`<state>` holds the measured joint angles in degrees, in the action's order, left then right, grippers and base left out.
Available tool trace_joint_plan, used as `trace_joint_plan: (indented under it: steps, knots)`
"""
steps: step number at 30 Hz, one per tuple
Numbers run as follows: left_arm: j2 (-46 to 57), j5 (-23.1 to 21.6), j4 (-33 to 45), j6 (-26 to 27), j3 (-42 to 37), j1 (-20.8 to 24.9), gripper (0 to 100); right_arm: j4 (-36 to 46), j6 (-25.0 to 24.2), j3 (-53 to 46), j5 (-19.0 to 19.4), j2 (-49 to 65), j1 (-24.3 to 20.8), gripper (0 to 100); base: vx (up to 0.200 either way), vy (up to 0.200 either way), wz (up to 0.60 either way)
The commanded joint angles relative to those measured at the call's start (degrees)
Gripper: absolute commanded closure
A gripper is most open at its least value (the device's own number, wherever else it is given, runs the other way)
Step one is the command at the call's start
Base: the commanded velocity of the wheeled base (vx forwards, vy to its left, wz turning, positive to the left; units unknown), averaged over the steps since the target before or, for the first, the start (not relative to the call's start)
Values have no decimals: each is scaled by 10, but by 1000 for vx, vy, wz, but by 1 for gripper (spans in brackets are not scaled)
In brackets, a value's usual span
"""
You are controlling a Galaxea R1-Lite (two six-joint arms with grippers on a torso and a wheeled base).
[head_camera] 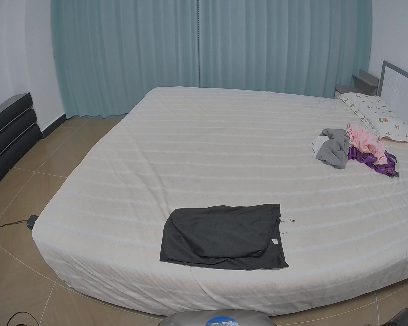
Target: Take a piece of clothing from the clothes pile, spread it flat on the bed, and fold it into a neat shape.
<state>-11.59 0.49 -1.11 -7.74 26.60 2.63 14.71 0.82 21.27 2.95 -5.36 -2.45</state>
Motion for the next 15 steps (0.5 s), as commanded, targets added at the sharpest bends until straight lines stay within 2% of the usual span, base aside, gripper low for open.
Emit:
trace_joint_plan:
  steps: [1, 3, 7, 10, 11, 14, 15]
  knots:
    - [57, -1, 15, 24, -13, -23, 0, 8, 13, 5, 1, 54, 22, 0, 0, 0, 0]
    - [68, 0, 12, 37, -26, -23, 0, 1, 13, 7, 3, 54, 22, 0, 0, 0, 0]
    - [110, 2, 0, 110, -78, -24, 0, -49, 20, -15, 10, 54, 22, 0, 0, 0, 0]
    - [110, 12, -91, 125, -137, -24, 0, -144, 22, -71, 14, 54, 22, 0, 0, 0, 0]
    - [110, 13, -96, 126, -141, -24, 0, -149, 23, -75, 14, 54, 22, 0, 0, 0, 0]
    - [110, 32, -256, 171, -263, -24, 0, -290, 47, -188, 14, 54, 22, 0, 0, 0, 0]
    - [110, 34, -265, 178, -266, -24, 0, -318, 52, -208, 14, 54, 22, 0, 0, 0, 0]
